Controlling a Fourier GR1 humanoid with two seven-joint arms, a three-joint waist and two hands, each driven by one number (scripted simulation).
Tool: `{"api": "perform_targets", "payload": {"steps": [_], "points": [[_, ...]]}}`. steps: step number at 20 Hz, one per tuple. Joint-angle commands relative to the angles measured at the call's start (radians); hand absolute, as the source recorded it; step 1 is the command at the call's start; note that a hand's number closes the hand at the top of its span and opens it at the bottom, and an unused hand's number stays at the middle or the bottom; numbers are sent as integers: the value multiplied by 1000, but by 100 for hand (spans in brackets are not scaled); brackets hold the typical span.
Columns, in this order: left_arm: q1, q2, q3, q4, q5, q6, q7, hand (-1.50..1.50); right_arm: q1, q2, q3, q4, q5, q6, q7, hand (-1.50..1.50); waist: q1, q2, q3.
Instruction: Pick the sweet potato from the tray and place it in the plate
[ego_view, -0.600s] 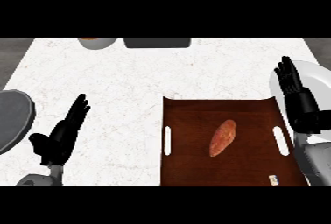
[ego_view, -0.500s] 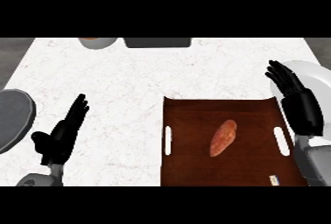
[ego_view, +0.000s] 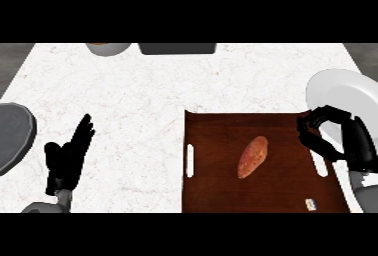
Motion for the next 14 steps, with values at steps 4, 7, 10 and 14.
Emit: {"api": "perform_targets", "payload": {"steps": [4,7,10,14], "points": [[28,-20,-15,-27,-12,39,50,0,158,390,-37,-92,-237,-150,-213,-150,0,-3,21],[9,-25,-34,-73,-30,52,104,0,309,362,27,-18,-229,22,-517,-150,16,2,16],[-6,-60,-61,-55,-71,83,124,0,298,211,80,-40,-78,33,-369,-150,22,3,12],[-25,-19,-30,-67,-48,43,140,0,273,74,113,-111,120,-60,-124,-150,23,1,9]]}}
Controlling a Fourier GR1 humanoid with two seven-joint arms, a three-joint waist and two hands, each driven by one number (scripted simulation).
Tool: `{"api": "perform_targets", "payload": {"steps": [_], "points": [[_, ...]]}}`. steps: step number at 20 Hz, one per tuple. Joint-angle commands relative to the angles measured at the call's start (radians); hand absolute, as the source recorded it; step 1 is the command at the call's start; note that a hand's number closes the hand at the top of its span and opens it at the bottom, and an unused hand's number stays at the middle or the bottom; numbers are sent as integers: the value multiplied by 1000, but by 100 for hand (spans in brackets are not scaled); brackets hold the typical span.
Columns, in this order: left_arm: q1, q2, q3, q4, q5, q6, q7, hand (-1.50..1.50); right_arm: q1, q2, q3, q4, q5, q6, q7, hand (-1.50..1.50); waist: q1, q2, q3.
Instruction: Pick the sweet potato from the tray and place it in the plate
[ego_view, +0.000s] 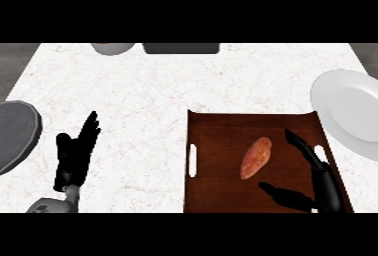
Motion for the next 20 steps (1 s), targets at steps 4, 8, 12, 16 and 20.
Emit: {"api": "perform_targets", "payload": {"steps": [4,8,12,16,20], "points": [[-37,-18,-20,-28,-32,23,60,0,-64,-209,42,-111,219,55,376,-150,7,0,-2],[23,-25,-24,-27,-26,-2,8,0,-166,-267,82,-192,249,216,616,-150,19,0,-2],[6,-21,-7,-13,-22,-18,2,0,-215,-277,117,-202,179,392,765,-150,18,2,-1],[-25,-43,19,58,-34,-22,-21,0,-267,-217,152,-189,188,479,850,-150,10,3,0],[33,-42,25,-55,-57,-31,31,0,-274,-146,120,-164,243,530,893,-150,10,2,0]]}}
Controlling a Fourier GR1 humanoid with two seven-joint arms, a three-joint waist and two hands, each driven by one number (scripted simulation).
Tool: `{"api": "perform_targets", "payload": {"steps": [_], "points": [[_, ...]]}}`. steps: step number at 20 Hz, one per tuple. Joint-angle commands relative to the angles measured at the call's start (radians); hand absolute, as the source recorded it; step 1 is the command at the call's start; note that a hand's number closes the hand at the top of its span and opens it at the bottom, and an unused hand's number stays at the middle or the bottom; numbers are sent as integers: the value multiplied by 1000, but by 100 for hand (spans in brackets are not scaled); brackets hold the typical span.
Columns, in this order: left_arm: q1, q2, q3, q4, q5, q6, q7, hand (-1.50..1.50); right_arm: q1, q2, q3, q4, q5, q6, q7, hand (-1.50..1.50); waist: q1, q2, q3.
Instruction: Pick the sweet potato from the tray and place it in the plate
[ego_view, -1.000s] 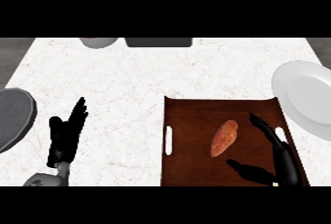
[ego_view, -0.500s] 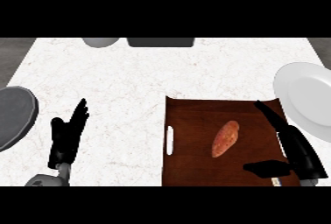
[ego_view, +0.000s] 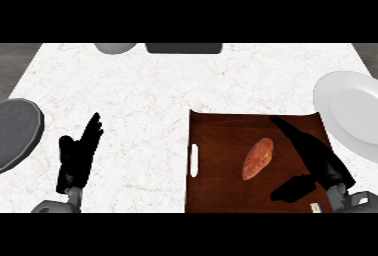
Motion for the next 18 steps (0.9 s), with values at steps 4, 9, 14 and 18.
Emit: {"api": "perform_targets", "payload": {"steps": [4,9,14,18], "points": [[-32,-29,43,30,-45,-28,12,0,-10,119,-16,-16,80,109,110,-150,-6,0,1],[-2,-68,32,1,-108,-10,22,0,-10,176,-54,70,132,159,15,-150,-4,0,1],[13,-73,46,-67,-94,-59,73,0,-52,268,-57,114,191,187,49,-150,-2,0,1],[-36,-79,111,-4,-108,-73,51,0,-41,267,-148,256,220,194,-125,-150,-3,1,1]]}}
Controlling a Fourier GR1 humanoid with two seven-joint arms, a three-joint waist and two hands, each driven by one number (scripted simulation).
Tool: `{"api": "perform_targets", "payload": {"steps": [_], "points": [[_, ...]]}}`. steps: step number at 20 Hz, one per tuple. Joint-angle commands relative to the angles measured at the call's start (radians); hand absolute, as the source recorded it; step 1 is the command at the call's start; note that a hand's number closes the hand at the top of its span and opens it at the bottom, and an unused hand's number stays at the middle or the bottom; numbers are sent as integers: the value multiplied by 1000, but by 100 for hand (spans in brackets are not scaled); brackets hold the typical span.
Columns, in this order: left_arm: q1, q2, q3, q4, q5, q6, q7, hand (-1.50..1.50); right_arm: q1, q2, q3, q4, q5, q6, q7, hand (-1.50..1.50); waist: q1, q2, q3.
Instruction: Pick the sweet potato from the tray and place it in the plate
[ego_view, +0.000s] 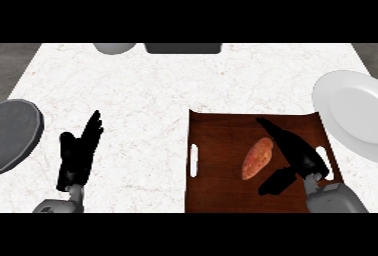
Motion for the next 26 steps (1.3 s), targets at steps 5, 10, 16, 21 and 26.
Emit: {"api": "perform_targets", "payload": {"steps": [5,10,16,21,26], "points": [[22,23,69,-58,16,-75,37,0,49,96,7,56,108,-10,-54,-150,0,0,0],[-17,-23,51,37,-41,-64,-25,0,-32,126,12,194,210,-41,-135,150,1,1,0],[42,-47,40,-93,-64,-54,64,0,26,81,-41,139,250,-43,-247,150,-1,0,0],[20,-54,69,-29,-62,-56,1,0,-150,34,-163,344,265,-77,-344,150,9,2,1],[-10,-61,78,25,-56,-74,-20,0,-345,-3,-217,566,312,-116,-435,150,16,6,1]]}}
